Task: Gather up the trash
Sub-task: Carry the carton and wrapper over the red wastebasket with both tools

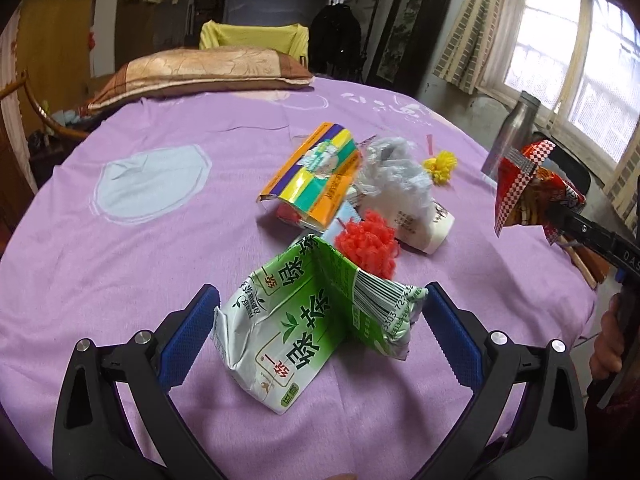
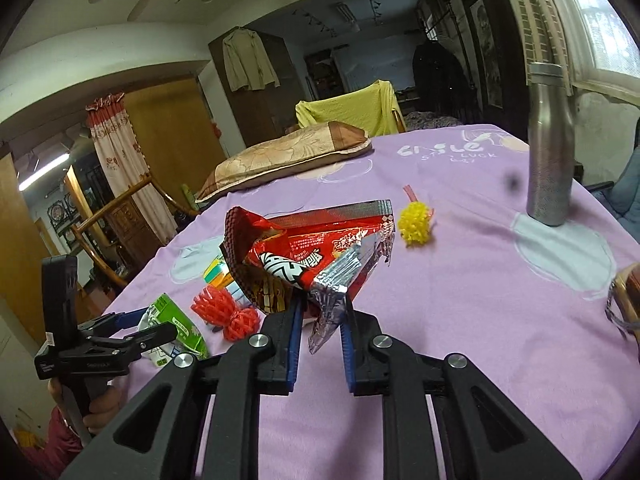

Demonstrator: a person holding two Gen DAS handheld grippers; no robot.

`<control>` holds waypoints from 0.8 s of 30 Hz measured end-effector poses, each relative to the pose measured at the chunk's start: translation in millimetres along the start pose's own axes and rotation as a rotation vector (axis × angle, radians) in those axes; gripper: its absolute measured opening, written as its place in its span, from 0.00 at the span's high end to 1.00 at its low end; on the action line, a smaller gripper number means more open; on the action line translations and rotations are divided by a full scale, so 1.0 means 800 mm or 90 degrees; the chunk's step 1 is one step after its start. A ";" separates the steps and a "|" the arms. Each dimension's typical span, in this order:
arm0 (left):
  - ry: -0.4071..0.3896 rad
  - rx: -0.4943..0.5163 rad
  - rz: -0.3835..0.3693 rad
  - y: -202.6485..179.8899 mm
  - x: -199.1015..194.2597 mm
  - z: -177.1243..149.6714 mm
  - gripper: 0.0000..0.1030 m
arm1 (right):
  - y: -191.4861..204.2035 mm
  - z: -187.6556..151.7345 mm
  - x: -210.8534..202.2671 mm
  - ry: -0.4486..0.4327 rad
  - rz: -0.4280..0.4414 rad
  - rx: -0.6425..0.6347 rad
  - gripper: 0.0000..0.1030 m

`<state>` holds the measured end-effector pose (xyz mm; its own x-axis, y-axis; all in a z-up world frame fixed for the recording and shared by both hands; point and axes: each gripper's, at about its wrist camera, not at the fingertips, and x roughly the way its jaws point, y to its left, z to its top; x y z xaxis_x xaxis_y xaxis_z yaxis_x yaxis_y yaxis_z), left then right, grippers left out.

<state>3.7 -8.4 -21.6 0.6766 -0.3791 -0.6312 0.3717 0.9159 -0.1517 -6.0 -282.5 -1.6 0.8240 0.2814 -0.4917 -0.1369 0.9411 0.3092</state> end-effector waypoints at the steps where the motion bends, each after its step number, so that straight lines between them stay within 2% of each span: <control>1: -0.009 0.007 -0.003 -0.005 -0.006 -0.001 0.08 | -0.003 -0.001 -0.006 -0.004 -0.001 0.003 0.83; 7: -0.049 0.047 -0.033 -0.042 -0.036 0.002 0.09 | -0.011 -0.005 -0.056 -0.048 -0.020 0.003 0.83; 13: -0.066 0.103 -0.076 -0.104 -0.044 0.011 0.09 | -0.042 -0.020 -0.135 -0.099 -0.077 0.020 0.83; 18: -0.059 0.143 -0.128 -0.164 -0.035 0.016 0.09 | -0.084 -0.044 -0.206 -0.127 -0.140 0.057 0.83; 24: -0.058 0.208 -0.202 -0.256 -0.032 0.017 0.09 | -0.133 -0.088 -0.284 -0.136 -0.254 0.101 0.83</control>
<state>-80.9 -187.8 36.2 0.5448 -0.6575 -0.5205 0.7403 0.6687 -0.0699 -217.2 -433.3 19.8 0.8918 -0.1568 -0.4243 0.2852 0.9229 0.2585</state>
